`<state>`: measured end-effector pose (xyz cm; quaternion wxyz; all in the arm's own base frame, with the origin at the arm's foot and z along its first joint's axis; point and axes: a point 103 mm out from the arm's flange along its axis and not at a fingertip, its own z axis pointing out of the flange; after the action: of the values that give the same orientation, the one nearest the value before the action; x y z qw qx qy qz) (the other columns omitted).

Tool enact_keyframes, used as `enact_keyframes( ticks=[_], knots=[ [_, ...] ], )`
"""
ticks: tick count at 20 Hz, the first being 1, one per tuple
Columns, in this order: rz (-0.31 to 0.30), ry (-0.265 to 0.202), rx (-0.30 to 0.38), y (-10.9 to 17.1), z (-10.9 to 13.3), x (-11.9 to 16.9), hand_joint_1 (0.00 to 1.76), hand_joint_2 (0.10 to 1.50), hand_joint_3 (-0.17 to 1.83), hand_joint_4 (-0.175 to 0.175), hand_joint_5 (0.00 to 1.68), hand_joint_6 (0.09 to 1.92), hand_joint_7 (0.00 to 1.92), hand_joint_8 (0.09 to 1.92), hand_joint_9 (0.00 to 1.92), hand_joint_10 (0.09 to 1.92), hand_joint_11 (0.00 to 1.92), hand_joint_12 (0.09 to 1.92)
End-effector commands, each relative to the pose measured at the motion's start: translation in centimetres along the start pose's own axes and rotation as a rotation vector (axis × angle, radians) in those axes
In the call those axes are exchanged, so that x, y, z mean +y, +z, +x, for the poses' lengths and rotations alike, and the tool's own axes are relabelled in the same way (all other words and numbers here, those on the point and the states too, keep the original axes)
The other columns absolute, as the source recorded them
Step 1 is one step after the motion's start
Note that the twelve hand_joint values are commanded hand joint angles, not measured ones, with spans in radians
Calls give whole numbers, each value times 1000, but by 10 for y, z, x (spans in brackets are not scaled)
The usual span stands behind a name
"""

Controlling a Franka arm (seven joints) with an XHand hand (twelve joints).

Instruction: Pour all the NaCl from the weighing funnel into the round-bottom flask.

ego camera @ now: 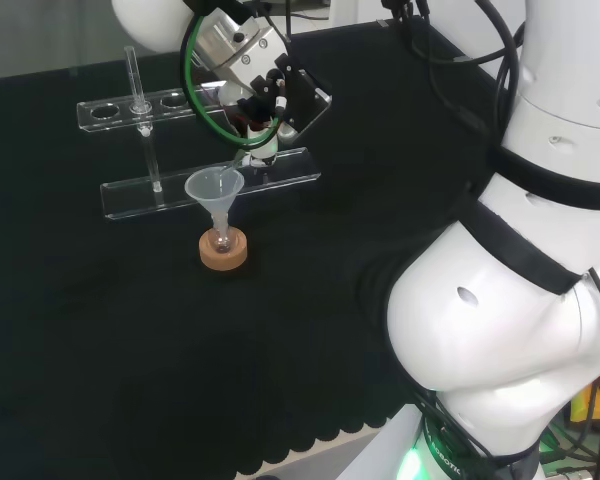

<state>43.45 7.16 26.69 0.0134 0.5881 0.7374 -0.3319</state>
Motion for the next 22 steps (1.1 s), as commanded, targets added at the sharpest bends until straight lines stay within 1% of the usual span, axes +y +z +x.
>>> enact_keyframes(
  ticks=[1, 7, 15, 19, 22],
  knots=[
    [11, 4, -28, -2, 1, 2, 1087, 633, 857, 175, 1115, 1042, 980, 716, 1032, 541, 533, 1269],
    [17, 12, -75, -1, 0, 1, 1087, 633, 857, 175, 1116, 1040, 978, 716, 1030, 540, 531, 1268],
    [14, 19, -119, -6, -2, -1, 1088, 632, 856, 175, 1117, 1038, 975, 716, 1028, 539, 528, 1269],
    [19, 24, -156, -7, 1, -2, 1088, 632, 856, 175, 1118, 1036, 972, 716, 1026, 538, 525, 1269],
    [26, 28, -161, -7, 3, -2, 1088, 632, 856, 175, 1118, 1035, 971, 716, 1025, 538, 523, 1269]
  ],
)
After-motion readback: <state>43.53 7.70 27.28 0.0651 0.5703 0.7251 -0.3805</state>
